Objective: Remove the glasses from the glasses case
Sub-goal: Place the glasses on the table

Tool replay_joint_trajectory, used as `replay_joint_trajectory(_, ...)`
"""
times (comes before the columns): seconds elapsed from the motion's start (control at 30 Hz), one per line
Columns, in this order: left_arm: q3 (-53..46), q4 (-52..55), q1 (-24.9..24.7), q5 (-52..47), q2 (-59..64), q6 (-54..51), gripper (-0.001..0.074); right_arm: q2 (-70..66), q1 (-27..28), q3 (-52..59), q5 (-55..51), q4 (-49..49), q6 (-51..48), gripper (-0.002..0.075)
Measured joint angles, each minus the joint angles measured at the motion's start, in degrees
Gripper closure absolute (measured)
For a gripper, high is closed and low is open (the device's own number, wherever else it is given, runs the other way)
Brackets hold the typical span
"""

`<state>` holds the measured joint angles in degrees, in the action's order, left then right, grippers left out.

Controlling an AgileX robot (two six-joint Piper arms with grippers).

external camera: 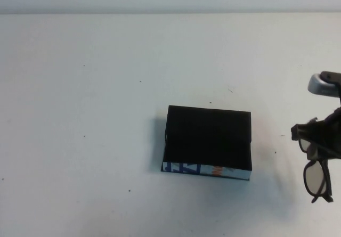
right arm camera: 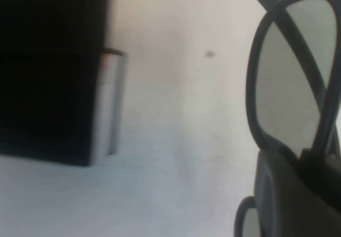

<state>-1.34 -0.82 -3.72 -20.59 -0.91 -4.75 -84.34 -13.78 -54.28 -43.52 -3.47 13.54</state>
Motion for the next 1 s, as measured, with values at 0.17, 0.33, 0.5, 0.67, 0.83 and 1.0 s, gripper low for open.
replay_joint_trajectory(0.17,0.0,0.0,0.0,0.0,0.0,0.0,0.0739,-6.28,4.79,0.0,-1.56,0.72,-1.66,0.0693)
replay_joint_trajectory(0.33,0.0,0.0,0.0,0.0,0.0,0.0,0.0739,-8.85,5.23,0.0,-1.3,0.51,-8.01,0.0693)
replay_joint_trajectory(0.5,0.0,0.0,0.0,0.0,0.0,0.0,0.0739,-9.34,5.23,0.0,1.65,0.24,-9.49,0.0676)
replay_joint_trajectory(0.67,0.0,0.0,0.0,0.0,0.0,0.0,0.0739,-9.34,5.23,0.0,3.28,-0.25,-11.91,0.0568)
replay_joint_trajectory(0.83,0.0,0.0,0.0,0.0,0.0,0.0,0.0739,-9.34,5.23,0.0,2.3,-0.52,-12.5,0.0463)
replay_joint_trajectory(1.0,0.0,0.0,0.0,0.0,0.0,0.0,0.0739,-4.09,5.23,0.0,1.06,-0.52,-12.5,0.0495)
